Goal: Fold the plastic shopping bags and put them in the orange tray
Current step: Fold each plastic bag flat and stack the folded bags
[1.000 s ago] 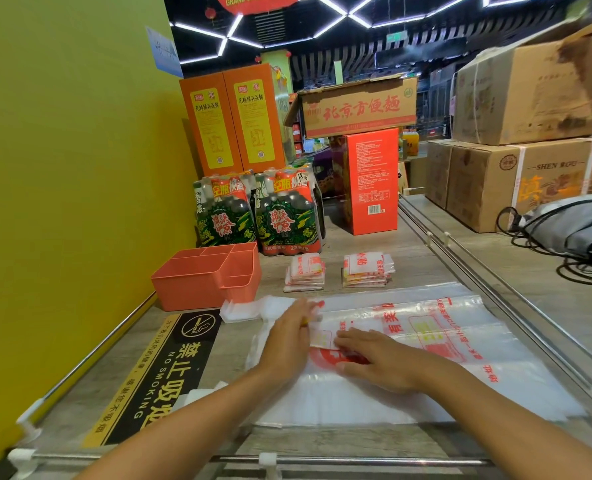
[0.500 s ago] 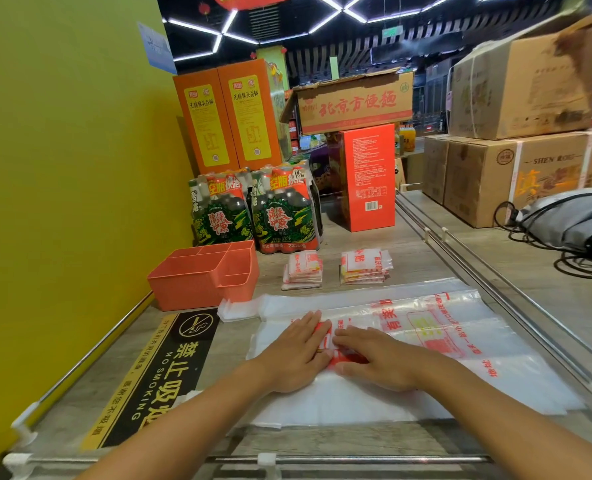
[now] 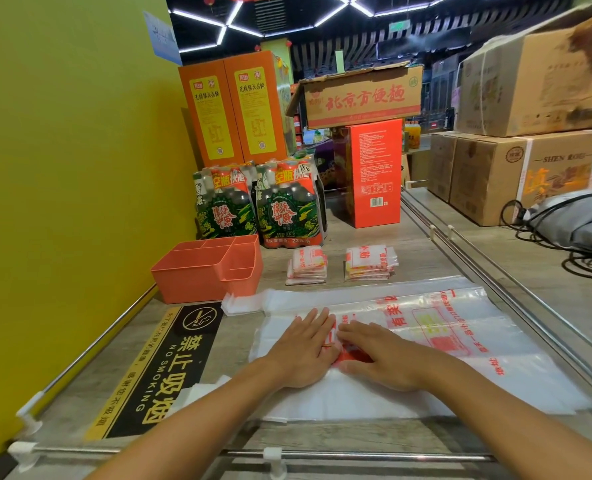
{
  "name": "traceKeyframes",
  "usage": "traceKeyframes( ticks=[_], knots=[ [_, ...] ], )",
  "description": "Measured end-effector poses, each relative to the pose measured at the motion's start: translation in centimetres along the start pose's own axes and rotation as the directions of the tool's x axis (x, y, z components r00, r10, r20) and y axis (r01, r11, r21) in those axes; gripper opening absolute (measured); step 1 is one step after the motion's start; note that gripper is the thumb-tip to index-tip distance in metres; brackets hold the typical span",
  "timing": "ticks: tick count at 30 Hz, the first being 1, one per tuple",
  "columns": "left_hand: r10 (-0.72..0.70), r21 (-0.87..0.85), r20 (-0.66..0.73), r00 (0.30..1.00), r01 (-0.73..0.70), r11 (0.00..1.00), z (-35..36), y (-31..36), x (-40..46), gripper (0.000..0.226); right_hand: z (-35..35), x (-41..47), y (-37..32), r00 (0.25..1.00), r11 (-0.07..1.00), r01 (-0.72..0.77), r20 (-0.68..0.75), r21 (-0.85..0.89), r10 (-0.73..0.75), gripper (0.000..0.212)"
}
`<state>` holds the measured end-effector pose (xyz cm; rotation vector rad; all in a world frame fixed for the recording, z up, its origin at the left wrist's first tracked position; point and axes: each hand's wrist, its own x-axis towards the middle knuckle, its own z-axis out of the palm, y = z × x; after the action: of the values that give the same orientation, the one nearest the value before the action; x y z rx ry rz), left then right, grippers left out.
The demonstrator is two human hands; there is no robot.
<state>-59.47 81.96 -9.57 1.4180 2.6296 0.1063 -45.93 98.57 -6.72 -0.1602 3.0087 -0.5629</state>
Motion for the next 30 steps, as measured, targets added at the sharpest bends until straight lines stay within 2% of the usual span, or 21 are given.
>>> traceKeyframes(
  ticks=[4, 7, 9, 12, 13, 15, 17, 18, 20, 21, 22, 23, 24, 26, 28, 29, 30],
  knots=[
    [0.02, -0.013, 0.072, 0.997, -0.019, 1.0, -0.5, 0.1, -0.1, 0.069, 0.7, 0.8, 0.0, 0.999, 0.998, 0.052, 0.001, 0.042, -0.052, 0.069],
    [0.033, -0.087, 0.09, 0.995, -0.025, 0.996, -0.8, -0.4, -0.4, 0.07, 1.0, 1.0, 0.1, 0.998, 0.999, 0.038, 0.045, 0.0, -0.038, 0.069],
    [-0.039, -0.152, 0.075, 0.996, 0.05, 0.987, -0.8, -1.0, -0.7, 0.071, 1.2, 1.0, 0.2, 0.998, 1.0, 0.025, 0.053, -0.013, -0.024, 0.071],
    [-0.226, -0.217, 0.007, 0.974, 0.222, 0.95, -0.7, -1.4, -1.3, 0.075, 1.1, 1.0, 0.2, 0.998, 1.0, 0.004, 0.063, -0.003, -0.004, 0.071],
    [-0.252, -0.249, -0.02, 0.968, 0.239, 0.939, -0.5, -1.6, -1.3, 0.075, 1.0, 1.0, 0.1, 0.998, 1.0, -0.003, 0.067, 0.003, 0.003, 0.071],
    [-0.229, -0.397, -0.079, 0.97, 0.18, 0.9, -0.4, -1.8, -1.2, 0.068, 0.9, 0.9, 0.2, 0.997, 1.0, -0.018, 0.073, 0.013, 0.017, 0.072],
    [-0.234, -0.634, -0.154, 0.96, 0.085, 0.768, -0.5, -1.5, -1.2, 0.062, 0.8, 0.8, 0.2, 0.996, 0.999, -0.042, 0.086, 0.03, 0.039, 0.075],
    [-0.292, -0.754, -0.187, 0.938, 0.053, 0.654, -0.8, -1.1, -1.3, 0.063, 0.9, 0.7, 0.2, 0.995, 0.998, -0.047, 0.089, 0.034, 0.044, 0.077],
    [-0.423, -0.949, -0.186, 0.887, -0.05, 0.312, -1.7, 0.1, -1.2, 0.059, 0.9, 0.6, 0.3, 0.995, 0.998, -0.035, 0.091, 0.042, 0.032, 0.079],
    [-0.455, -0.983, -0.164, 0.875, -0.107, 0.147, -2.0, 0.5, -1.0, 0.058, 0.8, 0.6, 0.2, 0.995, 0.998, -0.032, 0.092, 0.055, 0.027, 0.08],
    [-0.462, -0.99, -0.142, 0.876, -0.137, 0.045, -2.4, 1.1, -0.8, 0.056, 0.7, 0.5, 0.2, 0.996, 0.997, -0.029, 0.088, 0.068, 0.023, 0.08],
    [-0.452, -0.99, -0.115, 0.884, -0.137, -0.015, -2.4, 1.4, -0.5, 0.05, 0.7, 0.5, 0.2, 0.997, 0.997, -0.024, 0.08, 0.079, 0.018, 0.081],
    [-0.429, -0.992, -0.09, 0.899, -0.119, -0.042, -2.5, 2.2, -0.4, 0.04, 0.7, 0.6, 0.3, 0.998, 0.996, -0.015, 0.069, 0.089, 0.009, 0.082],
    [-0.428, -0.999, -0.033, 0.903, -0.037, -0.003, -1.7, 3.2, 0.1, 0.018, 0.7, 0.6, 0.3, 0.999, 0.994, 0.015, 0.039, 0.111, -0.02, 0.081],
    [-0.49, -0.999, -0.01, 0.872, 0.006, 0.031, -0.8, 3.7, 0.9, 0.007, 0.6, 0.6, 0.2, 0.999, 0.992, 0.023, 0.027, 0.121, -0.027, 0.081],
    [-0.534, -0.999, -0.016, 0.845, 0.002, 0.034, -0.8, 3.8, 1.2, 0.005, 0.5, 0.5, 0.2, 0.999, 0.994, 0.014, 0.027, 0.109, -0.017, 0.081],
    [-0.583, -0.999, -0.027, 0.812, -0.004, 0.04, -0.7, 3.8, 1.4, 0.014, 0.4, 0.4, 0.2, 1.0, 0.996, 0.002, 0.025, 0.093, -0.004, 0.082]
  ],
)
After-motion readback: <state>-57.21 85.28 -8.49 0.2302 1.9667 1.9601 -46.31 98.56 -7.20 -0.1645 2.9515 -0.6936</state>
